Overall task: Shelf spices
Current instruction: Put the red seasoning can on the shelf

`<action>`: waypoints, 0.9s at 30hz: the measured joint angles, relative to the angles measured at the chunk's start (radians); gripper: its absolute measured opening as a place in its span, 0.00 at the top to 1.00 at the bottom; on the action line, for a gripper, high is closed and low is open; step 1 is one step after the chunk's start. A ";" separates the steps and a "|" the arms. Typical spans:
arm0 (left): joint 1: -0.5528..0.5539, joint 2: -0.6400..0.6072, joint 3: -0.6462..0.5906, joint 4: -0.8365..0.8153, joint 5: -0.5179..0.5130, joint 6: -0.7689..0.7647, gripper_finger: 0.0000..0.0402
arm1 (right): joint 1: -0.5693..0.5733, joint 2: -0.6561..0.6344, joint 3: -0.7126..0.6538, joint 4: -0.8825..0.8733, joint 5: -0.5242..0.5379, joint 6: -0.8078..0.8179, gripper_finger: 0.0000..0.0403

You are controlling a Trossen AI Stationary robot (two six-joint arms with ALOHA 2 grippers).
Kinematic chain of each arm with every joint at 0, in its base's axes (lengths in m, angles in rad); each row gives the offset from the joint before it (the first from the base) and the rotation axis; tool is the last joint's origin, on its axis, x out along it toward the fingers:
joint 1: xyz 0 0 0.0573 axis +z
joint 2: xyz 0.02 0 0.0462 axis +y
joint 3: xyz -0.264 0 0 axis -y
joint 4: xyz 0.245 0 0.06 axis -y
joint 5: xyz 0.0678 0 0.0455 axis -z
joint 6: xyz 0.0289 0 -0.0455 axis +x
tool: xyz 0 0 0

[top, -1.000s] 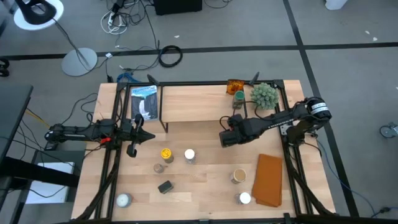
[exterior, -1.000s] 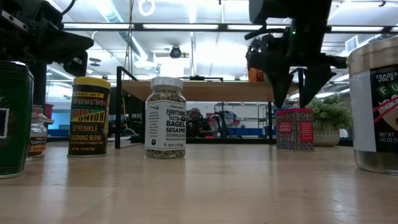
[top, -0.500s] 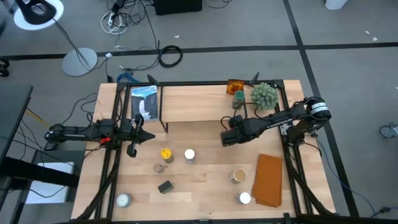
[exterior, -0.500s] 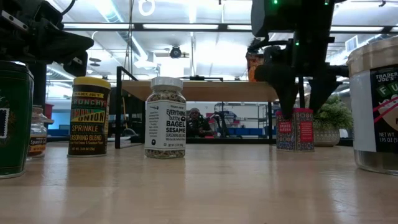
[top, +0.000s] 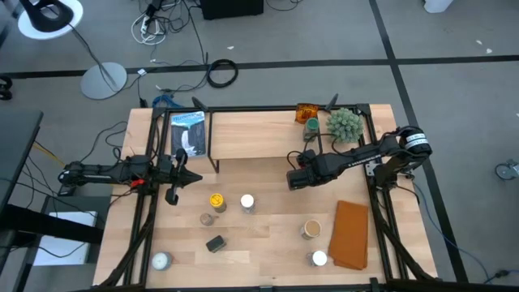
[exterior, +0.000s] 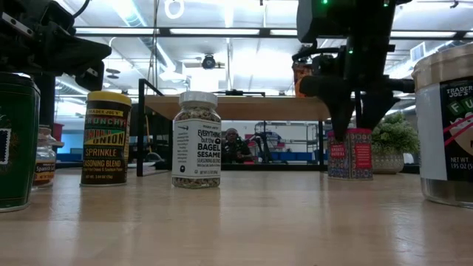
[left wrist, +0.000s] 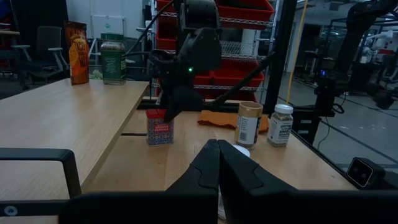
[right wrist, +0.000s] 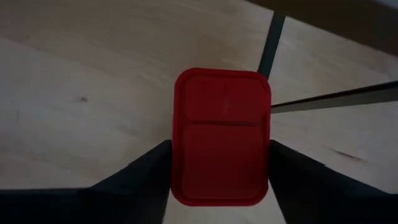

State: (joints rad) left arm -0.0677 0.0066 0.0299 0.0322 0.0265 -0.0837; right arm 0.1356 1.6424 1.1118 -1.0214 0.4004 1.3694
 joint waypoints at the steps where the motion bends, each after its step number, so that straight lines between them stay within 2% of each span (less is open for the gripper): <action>1: 0.000 0.000 0.000 0.000 0.000 0.000 0.98 | 0.000 0.000 0.000 0.000 0.000 -0.003 0.45; 7: 0.000 0.000 0.000 0.000 0.000 0.000 0.98 | 0.006 0.000 0.000 0.000 -0.004 -0.005 0.46; 12: 0.000 0.000 0.000 0.000 0.000 0.000 0.98 | 0.041 -0.001 0.001 0.021 -0.023 -0.021 0.42; 17: 0.000 0.000 0.000 0.000 0.000 0.000 0.98 | 0.088 -0.003 0.014 0.044 -0.042 -0.020 0.46; 22: 0.000 0.000 0.000 0.000 0.000 0.000 0.98 | 0.126 -0.002 0.100 0.044 -0.056 -0.088 0.46; 27: 0.000 0.000 0.000 0.000 0.000 0.000 0.98 | 0.146 -0.002 0.217 0.036 -0.093 -0.198 0.43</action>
State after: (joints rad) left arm -0.0677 0.0063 0.0299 0.0319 0.0265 -0.0837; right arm 0.2814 1.6402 1.3292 -0.9859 0.3074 1.1710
